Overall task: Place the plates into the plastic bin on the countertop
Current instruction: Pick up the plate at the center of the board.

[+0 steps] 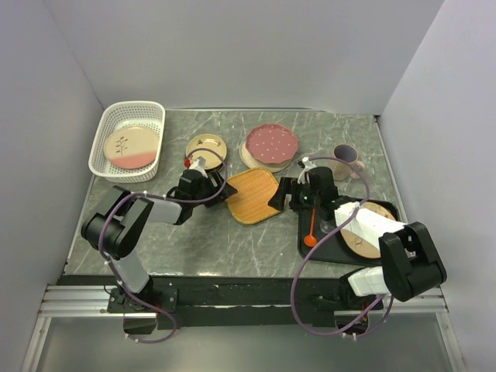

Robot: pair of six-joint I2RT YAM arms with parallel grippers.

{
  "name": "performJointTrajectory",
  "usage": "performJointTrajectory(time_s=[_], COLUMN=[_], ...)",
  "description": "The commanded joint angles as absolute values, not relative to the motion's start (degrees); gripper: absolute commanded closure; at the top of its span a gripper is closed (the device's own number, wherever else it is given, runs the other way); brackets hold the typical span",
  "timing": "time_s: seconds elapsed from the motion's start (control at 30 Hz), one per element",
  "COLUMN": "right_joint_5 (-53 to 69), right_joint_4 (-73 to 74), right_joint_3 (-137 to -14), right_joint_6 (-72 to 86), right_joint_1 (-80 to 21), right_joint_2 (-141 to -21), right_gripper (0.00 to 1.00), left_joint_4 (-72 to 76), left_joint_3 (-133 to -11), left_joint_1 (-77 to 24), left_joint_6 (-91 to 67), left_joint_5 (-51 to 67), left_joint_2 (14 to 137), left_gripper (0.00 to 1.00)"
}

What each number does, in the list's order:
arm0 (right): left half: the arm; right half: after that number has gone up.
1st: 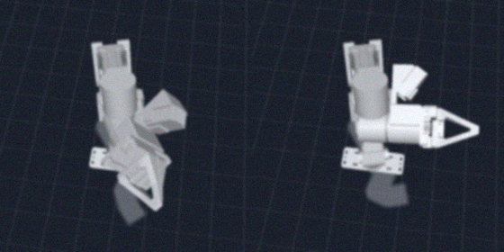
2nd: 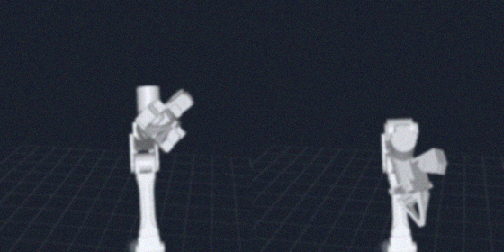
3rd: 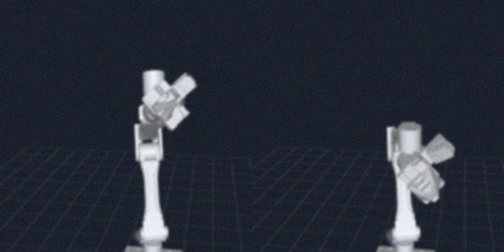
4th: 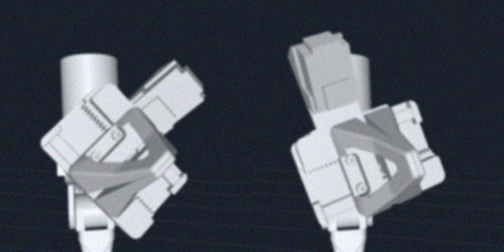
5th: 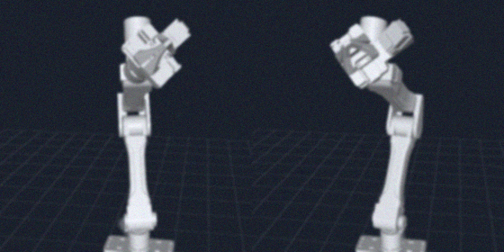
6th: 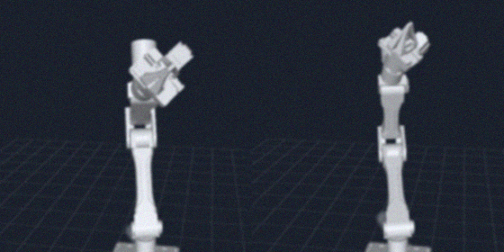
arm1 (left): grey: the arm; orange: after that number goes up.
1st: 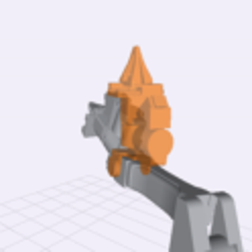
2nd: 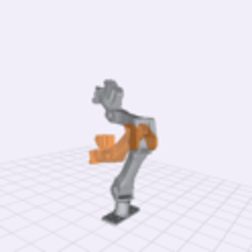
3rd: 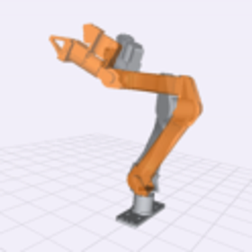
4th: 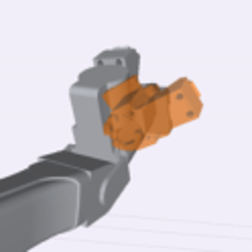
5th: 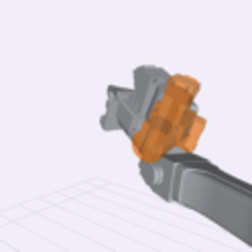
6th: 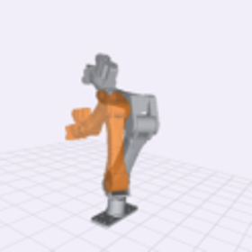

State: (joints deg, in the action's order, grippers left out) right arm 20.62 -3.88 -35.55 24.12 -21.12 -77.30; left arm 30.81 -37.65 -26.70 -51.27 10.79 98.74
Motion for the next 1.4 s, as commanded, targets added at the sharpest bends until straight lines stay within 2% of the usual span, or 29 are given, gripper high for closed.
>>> performJointTrajectory(time_s=[0.0, 0.47, 0.67, 1.03, 1.13, 1.17, 1.23, 1.27, 1.37], right_joint_5=[20.3, 20.8, 20.8, 20.6, 20.8, 20.9, 21.1, 21.1, 21.0], right_joint_4=[-5.5, -6.9, -8.7, -9.9, -9.9, -9.9, -10.0, -10.0, -9.9], right_joint_3=[-36.9, -36.7, -37.2, -37.2, -37.3, -37.4, -37.4, -37.3, -37.2], right_joint_6=[23.1, 24.6, 25.3, 25.8, 25.8, 25.8, 25.8, 25.8, 25.8], right_joint_1=[-21.5, -21.5, -21.5, -21.5, -21.5, -21.6, -21.5, -21.5, -21.5], right_joint_2=[-77.5, -79.5, -82.8, -83.9, -84.2, -84.1, -84.1, -84.2, -83.8], right_gripper=[0.00, 0.00, 0.00, 0.00, 0.00, 0.00, 0.00, 0.00, 0.00], left_joint_4=[34.9, 48.9, 57.0, 60.8, 60.6, 60.6, 60.5, 60.6, 61.3], left_joint_3=[-34.1, -28.0, -25.8, -27.1, -27.4, -27.5, -27.6, -27.5, -27.2], left_joint_1=[-26.9, -24.3, -22.9, -22.8, -22.8, -22.8, -22.8, -22.8, -22.8], left_joint_6=[-54.2, -58.8, -61.6, -63.1, -63.0, -62.9, -62.9, -63.3, -63.6], left_joint_5=[13.7, 18.8, 22.3, 24.2, 24.2, 24.2, 24.3, 24.5, 24.4], left_joint_2=[102.0, 109.9, 115.2, 119.4, 119.8, 119.9, 120.1, 120.2, 120.1], left_gripper=[0.27, 0.33, 0.45, 0.57, 0.67, 0.75, 0.86, 0.99, 0.99])
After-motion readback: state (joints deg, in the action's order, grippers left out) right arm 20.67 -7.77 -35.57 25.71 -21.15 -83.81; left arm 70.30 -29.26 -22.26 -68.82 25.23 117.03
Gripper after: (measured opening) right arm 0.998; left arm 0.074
